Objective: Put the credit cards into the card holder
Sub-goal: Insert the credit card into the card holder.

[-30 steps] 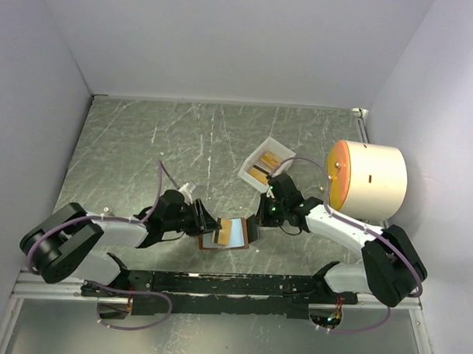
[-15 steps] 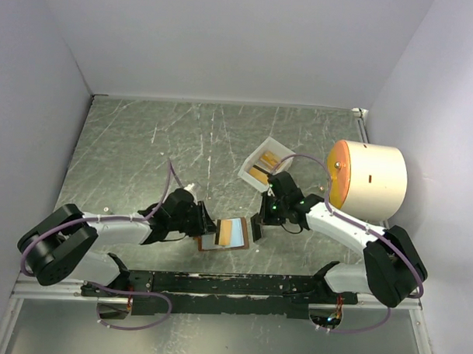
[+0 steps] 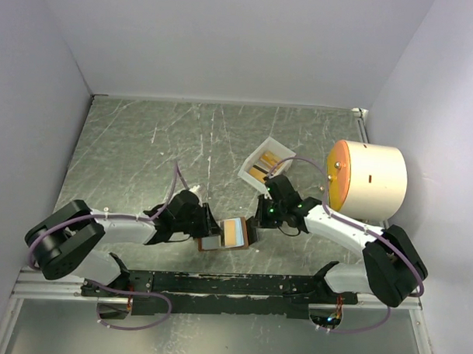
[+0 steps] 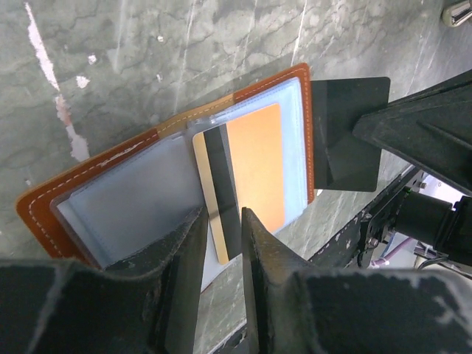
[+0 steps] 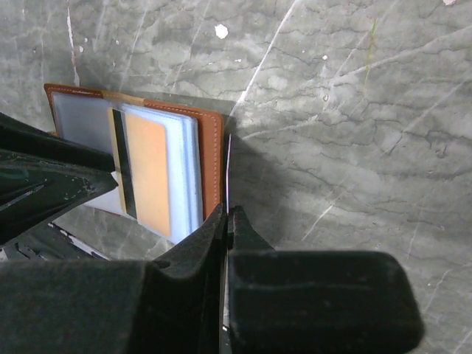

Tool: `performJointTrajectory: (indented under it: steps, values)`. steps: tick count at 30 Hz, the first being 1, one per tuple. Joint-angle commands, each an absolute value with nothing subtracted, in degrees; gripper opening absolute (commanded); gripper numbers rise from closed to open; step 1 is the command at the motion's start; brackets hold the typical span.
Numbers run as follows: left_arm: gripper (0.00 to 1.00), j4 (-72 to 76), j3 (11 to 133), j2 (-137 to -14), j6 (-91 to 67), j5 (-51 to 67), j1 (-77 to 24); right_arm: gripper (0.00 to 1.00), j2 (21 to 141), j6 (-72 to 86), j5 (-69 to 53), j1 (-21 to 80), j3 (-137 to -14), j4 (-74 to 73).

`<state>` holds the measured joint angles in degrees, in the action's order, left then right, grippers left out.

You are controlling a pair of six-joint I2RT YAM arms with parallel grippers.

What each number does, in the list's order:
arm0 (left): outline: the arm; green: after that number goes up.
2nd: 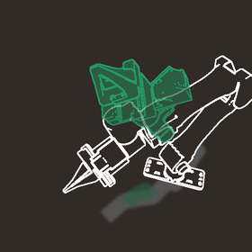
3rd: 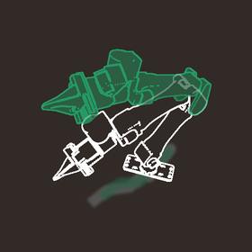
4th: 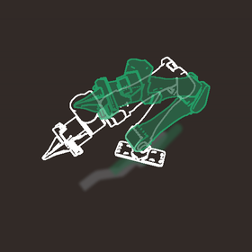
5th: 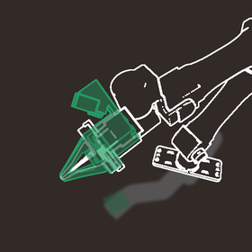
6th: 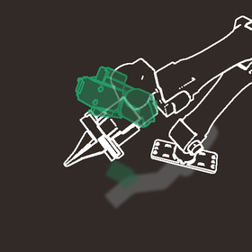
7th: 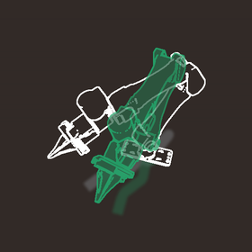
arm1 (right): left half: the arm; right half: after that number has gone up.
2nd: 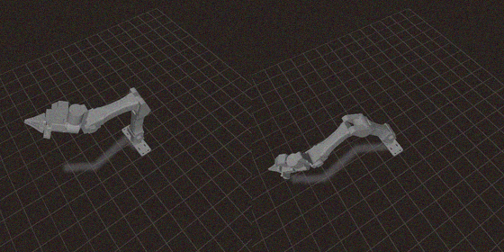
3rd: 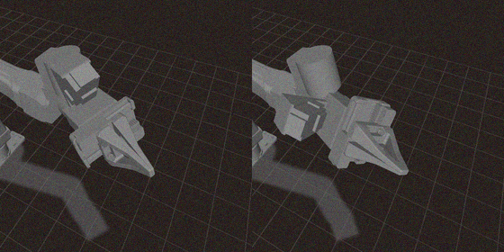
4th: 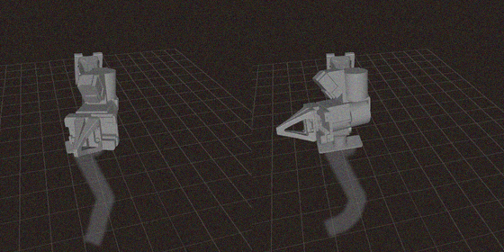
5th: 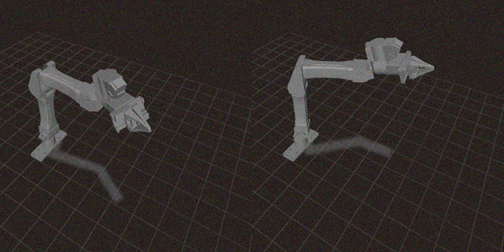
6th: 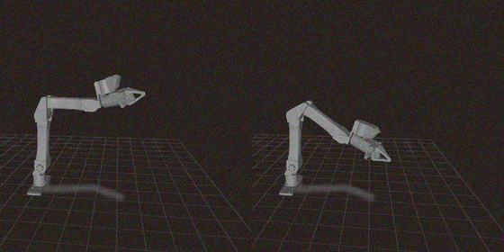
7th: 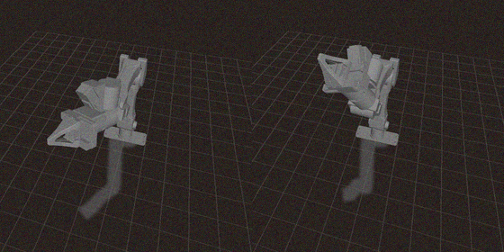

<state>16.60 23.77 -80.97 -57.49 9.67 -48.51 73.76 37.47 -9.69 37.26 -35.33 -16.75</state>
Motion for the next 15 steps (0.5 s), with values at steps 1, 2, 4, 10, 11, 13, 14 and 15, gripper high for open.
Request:
performJointTrajectory:
  steps: [1, 2, 4, 10, 11, 13, 14, 15]
  values:
    - [0.36, 18.7, 25.5, -82.4, -57.4, 9.9, -49.5, 0.0, 73.9, 38.1, -9.7, 37.9, -34.7, -15.5]
    - [0.36, 18.7, 25.6, -82.4, -57.4, 9.6, -49.6, 0.0, 73.9, 38.1, -9.6, 37.9, -34.7, -15.6]
    - [0.36, 18.8, 26.0, -82.6, -56.9, 9.3, -49.7, 0.0, 73.9, 38.1, -9.5, 38.0, -34.7, -15.5]
    - [0.35, 20.9, 26.8, -84.3, -57.3, 10.7, -50.0, 0.0, 74.1, 38.4, -9.3, 38.6, -34.6, -15.2]
    - [0.35, 21.2, 27.0, -84.6, -57.4, 10.8, -50.1, 0.0, 74.2, 38.5, -9.2, 38.8, -34.7, -15.2]
    - [0.35, 21.5, 27.3, -84.8, -57.4, 10.9, -50.4, 0.0, 74.2, 38.7, -9.0, 39.1, -34.6, -15.1]
    - [0.35, 22.0, 27.3, -84.8, -57.5, 10.9, -50.6, 0.0, 74.2, 38.8, -8.8, 39.3, -34.6, -14.9]
    - [0.35, 22.8, 27.3, -84.6, -57.6, 10.9, -50.7, 0.0, 74.3, 38.9, -8.7, 39.3, -34.5, -14.8]
